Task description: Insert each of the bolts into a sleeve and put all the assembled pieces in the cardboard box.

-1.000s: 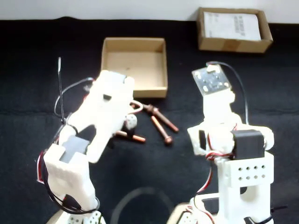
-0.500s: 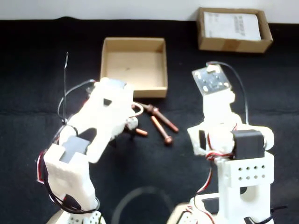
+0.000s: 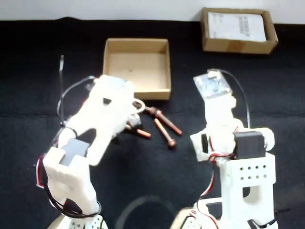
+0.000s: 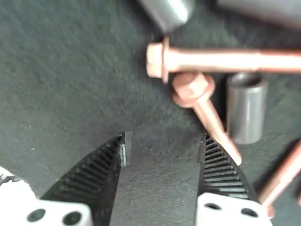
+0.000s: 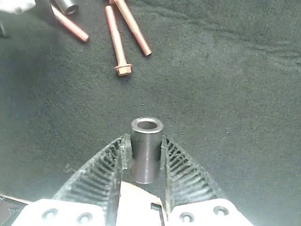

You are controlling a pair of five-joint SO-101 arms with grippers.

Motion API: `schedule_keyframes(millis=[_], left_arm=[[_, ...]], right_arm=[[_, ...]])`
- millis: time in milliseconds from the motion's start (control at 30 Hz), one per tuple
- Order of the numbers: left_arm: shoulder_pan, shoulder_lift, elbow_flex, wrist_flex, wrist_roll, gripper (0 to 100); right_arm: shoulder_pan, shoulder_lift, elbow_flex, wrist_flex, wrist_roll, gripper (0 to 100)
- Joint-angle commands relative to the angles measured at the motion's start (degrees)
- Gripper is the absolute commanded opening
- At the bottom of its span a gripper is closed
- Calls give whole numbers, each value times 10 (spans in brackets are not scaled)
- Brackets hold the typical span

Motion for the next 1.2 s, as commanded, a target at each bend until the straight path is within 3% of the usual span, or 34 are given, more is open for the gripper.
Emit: schedule_keyframes(millis=[0,367,600,733,1167], left_arm=[[-30,-27,-34,-4,3,234],[-27,-26,-31,-9,27,234],[16,-25,-33,-12,34,234],[22,-25,-24,-38,67,234],[-8,-25,92,-187,69,230]], right_arm=[[3,-9,-1,-7,6,6],[2,-8,0,-7,6,6],[-4,-8,2,-5,7,6],[-16,-13,0,-1,4,6],[-15,-13,-2,14,4,6]])
